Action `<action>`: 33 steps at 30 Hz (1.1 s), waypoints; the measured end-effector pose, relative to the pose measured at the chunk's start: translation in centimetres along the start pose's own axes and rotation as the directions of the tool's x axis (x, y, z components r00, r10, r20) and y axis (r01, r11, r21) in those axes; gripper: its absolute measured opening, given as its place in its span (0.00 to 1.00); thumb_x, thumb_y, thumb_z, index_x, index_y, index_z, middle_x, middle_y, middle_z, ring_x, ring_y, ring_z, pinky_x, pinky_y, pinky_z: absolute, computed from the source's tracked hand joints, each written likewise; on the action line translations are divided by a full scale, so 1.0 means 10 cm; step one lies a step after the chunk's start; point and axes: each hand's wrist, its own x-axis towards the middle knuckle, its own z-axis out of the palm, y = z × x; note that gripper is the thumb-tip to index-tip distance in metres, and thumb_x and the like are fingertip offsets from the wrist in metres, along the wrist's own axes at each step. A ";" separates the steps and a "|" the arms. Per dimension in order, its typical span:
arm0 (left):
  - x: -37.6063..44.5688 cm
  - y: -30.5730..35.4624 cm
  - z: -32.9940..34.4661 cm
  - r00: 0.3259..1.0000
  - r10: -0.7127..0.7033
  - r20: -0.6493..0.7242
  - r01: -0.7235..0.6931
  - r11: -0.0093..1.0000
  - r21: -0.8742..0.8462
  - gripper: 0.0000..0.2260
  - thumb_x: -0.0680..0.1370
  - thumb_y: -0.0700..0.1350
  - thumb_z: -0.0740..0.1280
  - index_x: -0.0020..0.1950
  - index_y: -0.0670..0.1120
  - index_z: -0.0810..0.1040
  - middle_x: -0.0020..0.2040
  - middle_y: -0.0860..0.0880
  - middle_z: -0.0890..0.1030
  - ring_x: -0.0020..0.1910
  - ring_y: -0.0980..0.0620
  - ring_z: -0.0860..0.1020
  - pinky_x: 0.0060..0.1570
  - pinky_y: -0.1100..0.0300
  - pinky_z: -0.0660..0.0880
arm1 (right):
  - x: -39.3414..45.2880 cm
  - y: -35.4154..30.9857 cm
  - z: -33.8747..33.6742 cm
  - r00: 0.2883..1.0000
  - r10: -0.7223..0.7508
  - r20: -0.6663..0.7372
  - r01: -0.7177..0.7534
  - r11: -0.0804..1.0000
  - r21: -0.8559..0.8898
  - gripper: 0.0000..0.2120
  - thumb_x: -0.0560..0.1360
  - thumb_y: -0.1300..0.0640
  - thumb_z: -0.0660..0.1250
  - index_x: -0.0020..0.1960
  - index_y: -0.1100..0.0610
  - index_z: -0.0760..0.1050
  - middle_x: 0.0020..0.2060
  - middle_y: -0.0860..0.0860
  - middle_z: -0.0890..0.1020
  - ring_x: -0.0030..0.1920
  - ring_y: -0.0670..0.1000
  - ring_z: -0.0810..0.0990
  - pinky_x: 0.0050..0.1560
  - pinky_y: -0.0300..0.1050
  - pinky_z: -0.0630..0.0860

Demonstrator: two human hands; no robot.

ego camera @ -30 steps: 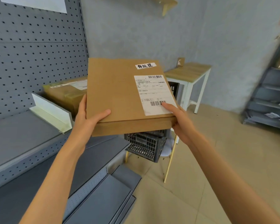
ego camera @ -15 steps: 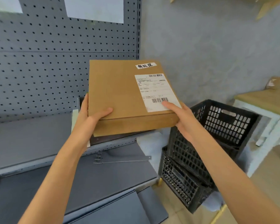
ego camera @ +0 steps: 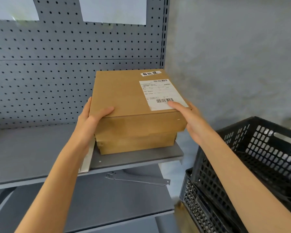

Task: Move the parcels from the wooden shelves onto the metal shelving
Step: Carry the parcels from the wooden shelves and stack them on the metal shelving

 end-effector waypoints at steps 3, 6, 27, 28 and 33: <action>0.11 0.01 0.03 1.000 -0.007 -0.010 0.007 1.000 -0.001 0.26 0.68 0.58 0.71 0.65 0.62 0.71 0.58 0.60 0.78 0.58 0.55 0.75 0.54 0.56 0.71 | 0.12 -0.02 0.03 1.000 0.006 0.012 -0.006 1.000 -0.004 0.17 0.71 0.51 0.73 0.59 0.47 0.76 0.50 0.45 0.85 0.49 0.44 0.83 0.45 0.40 0.78; 0.21 0.03 0.04 0.999 -0.030 -0.025 0.030 1.000 -0.007 0.23 0.70 0.57 0.71 0.64 0.61 0.72 0.56 0.60 0.78 0.54 0.58 0.76 0.44 0.60 0.70 | 0.22 -0.03 0.07 1.000 0.018 0.009 -0.018 1.000 0.000 0.14 0.71 0.51 0.73 0.56 0.46 0.76 0.48 0.44 0.85 0.48 0.44 0.83 0.45 0.39 0.77; 0.51 -0.04 -0.01 0.991 -0.127 -0.051 0.129 0.991 0.044 0.14 0.75 0.57 0.66 0.59 0.62 0.71 0.53 0.59 0.76 0.50 0.58 0.75 0.42 0.58 0.71 | 0.49 -0.01 0.17 0.995 0.087 -0.056 -0.086 0.996 0.007 0.20 0.70 0.51 0.74 0.60 0.51 0.76 0.46 0.47 0.85 0.48 0.47 0.83 0.47 0.41 0.78; 0.50 -0.05 -0.01 0.991 -0.127 -0.053 0.129 0.991 0.039 0.14 0.75 0.57 0.66 0.59 0.62 0.71 0.53 0.59 0.76 0.50 0.58 0.75 0.41 0.58 0.71 | 0.48 -0.02 0.17 0.994 0.091 -0.056 -0.091 0.996 0.010 0.20 0.70 0.51 0.74 0.61 0.51 0.76 0.46 0.47 0.85 0.47 0.46 0.83 0.44 0.40 0.77; 0.51 -0.04 -0.02 0.987 -0.147 -0.067 0.150 0.988 0.039 0.21 0.73 0.59 0.68 0.65 0.60 0.71 0.57 0.55 0.77 0.53 0.53 0.76 0.44 0.55 0.72 | 0.44 -0.06 0.17 0.991 0.124 -0.052 -0.125 0.992 -0.007 0.20 0.70 0.50 0.74 0.60 0.51 0.76 0.46 0.47 0.84 0.45 0.46 0.83 0.39 0.39 0.76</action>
